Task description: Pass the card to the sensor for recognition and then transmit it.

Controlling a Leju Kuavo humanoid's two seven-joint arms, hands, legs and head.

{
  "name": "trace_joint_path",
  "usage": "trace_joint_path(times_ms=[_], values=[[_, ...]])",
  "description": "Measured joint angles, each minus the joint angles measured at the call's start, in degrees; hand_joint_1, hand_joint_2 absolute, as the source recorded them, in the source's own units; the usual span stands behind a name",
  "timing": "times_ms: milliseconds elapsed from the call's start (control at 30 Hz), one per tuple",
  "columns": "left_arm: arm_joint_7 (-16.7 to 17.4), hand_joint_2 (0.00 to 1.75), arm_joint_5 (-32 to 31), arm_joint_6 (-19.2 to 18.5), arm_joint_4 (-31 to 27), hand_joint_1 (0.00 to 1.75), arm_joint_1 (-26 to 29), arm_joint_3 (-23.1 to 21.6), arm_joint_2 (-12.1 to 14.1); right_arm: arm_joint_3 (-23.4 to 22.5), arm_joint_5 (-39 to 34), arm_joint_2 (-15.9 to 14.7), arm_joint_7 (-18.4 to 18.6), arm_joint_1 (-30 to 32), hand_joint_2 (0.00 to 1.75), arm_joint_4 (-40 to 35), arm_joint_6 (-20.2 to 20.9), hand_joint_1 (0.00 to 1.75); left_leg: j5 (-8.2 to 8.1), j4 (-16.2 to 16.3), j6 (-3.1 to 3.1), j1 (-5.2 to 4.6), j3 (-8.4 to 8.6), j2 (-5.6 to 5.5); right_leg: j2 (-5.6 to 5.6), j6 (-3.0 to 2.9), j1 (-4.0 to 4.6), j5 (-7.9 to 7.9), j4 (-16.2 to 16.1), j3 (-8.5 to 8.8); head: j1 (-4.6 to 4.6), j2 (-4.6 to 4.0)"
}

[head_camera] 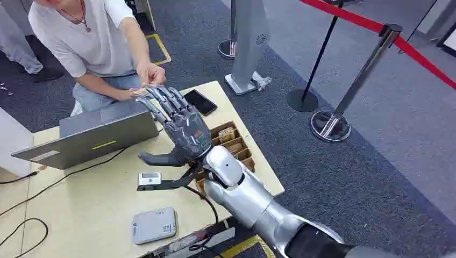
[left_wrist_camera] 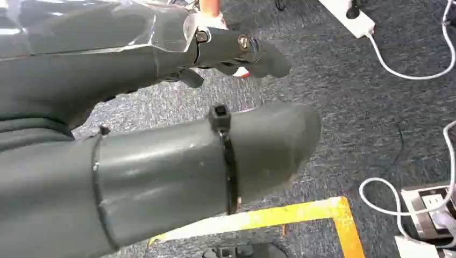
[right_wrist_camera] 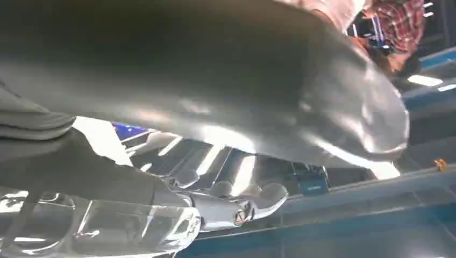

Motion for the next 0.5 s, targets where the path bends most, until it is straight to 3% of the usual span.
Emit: trace_joint_path(times_ms=[200, 233, 500], values=[[-0.33, 0.0, -0.24, 0.09, 0.0, 0.0, 0.21, 0.35, -0.07, 0.81, 0.85, 0.04, 1.49, -3.11, 0.0, 6.26, -1.64, 0.0, 0.0, 0.0, 0.0, 0.0, 0.0, -0.02, -0.02, 0.0, 0.0, 0.0, 0.0, 0.0, 0.0, 0.0], [-0.33, 0.0, -0.35, 0.09, 0.0, 0.0, 0.21, 0.37, -0.07, 0.81, 0.85, 0.04, 1.59, -3.34, 1.75, 6.95, -1.68, 0.0, 0.0, 0.0, 0.0, 0.0, 0.0, -0.02, -0.02, 0.0, 0.0, 0.0, 0.0, 0.0, 0.0, 0.0], [0.02, 0.0, -1.64, -0.04, 0.0, 0.0, 0.13, 0.37, -0.09, 0.85, 0.85, 0.04, 2.62, -4.0, 1.75, 10.73, -2.97, 0.0, 0.0, 0.0, 0.0, 0.0, 0.01, -0.01, 0.0, 0.0, 0.0, 0.0, 0.0, -0.01, 0.0, 0.0]])
